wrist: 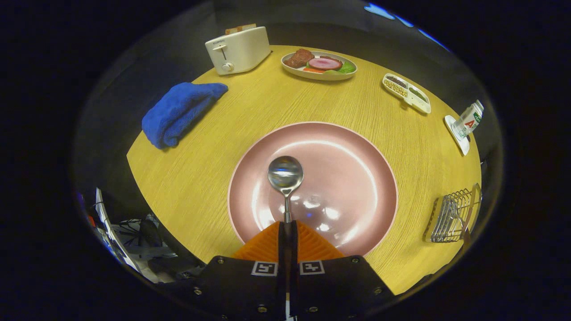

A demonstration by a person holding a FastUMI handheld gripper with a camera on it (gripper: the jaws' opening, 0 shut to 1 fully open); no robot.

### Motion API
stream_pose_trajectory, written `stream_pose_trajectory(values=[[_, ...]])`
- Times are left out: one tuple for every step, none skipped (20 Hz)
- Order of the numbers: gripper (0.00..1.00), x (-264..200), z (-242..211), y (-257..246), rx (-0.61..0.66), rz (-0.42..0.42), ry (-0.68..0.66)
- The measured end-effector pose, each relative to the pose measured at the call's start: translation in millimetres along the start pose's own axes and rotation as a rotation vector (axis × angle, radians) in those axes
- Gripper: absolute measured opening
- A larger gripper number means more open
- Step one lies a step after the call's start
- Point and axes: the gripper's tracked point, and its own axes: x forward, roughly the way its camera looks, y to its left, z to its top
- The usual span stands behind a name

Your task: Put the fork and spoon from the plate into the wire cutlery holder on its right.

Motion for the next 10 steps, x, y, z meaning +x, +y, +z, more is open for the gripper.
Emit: stream_pose_trajectory(values=[[0.04,0,-1,0,0.009,0.007,-0.009],[0.04,-2,1,-1,0.018,0.011,-0.016],[0.04,-3,3,-2,0.030,0.014,-0.023],[0.04,-5,4,-3,0.042,0.016,-0.028],[0.04,-7,5,-5,0.055,0.017,-0.034],[0.04,-10,7,-8,0.066,0.016,-0.040],[0.04,-13,8,-11,0.076,0.015,-0.046],[0.04,-16,10,-14,0.085,0.013,-0.052],[0.04,-19,11,-18,0.095,0.012,-0.059],[0.04,-24,14,-21,0.106,0.011,-0.067]])
